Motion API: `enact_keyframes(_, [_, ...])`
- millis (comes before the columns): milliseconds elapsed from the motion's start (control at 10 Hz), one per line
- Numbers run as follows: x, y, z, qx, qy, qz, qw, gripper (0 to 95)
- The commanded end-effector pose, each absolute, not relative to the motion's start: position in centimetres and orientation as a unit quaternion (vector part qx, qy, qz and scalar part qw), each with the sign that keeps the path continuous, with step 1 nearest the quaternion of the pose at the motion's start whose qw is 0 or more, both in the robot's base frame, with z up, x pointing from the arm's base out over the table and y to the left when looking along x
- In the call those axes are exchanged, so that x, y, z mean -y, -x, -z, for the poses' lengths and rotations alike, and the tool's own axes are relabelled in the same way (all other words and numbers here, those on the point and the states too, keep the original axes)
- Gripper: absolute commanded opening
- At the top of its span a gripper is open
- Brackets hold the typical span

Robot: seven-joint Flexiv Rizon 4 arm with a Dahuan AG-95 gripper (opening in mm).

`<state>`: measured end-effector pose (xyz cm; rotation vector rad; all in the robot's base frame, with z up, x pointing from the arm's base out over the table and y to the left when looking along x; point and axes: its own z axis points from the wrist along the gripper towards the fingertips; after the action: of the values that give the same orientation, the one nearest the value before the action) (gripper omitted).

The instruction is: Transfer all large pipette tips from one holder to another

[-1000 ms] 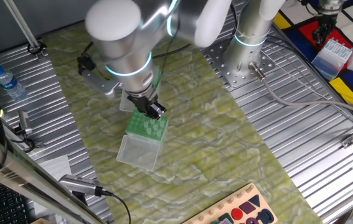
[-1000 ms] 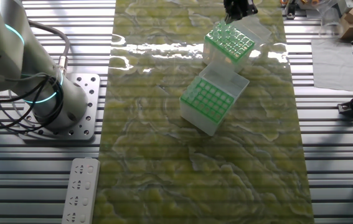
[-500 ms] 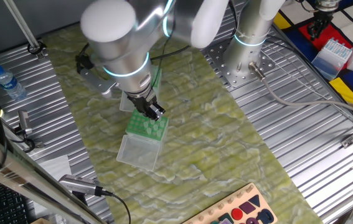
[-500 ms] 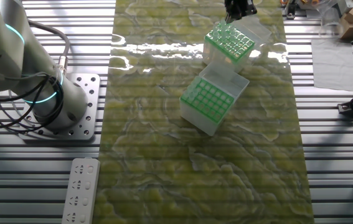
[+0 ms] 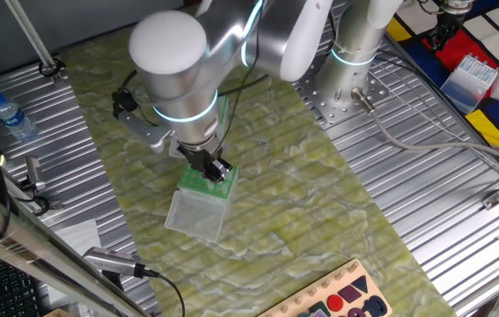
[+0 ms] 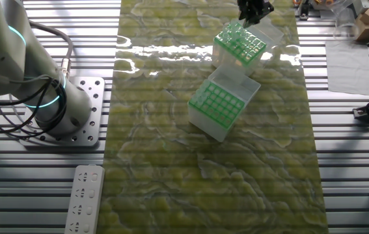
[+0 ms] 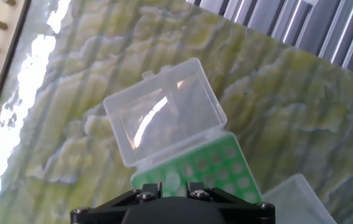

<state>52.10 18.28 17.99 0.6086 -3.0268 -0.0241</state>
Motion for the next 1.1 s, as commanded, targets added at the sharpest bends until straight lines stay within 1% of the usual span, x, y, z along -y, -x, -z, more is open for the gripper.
enact_keyframes(100, [-18.2,-52.2,-17.5,0.979,-0.201,0.009,0.017,19.0])
enact_keyframes(1100, [-18.8,-52.7,-15.9,0.978,-0.206,0.005,-0.001,19.0])
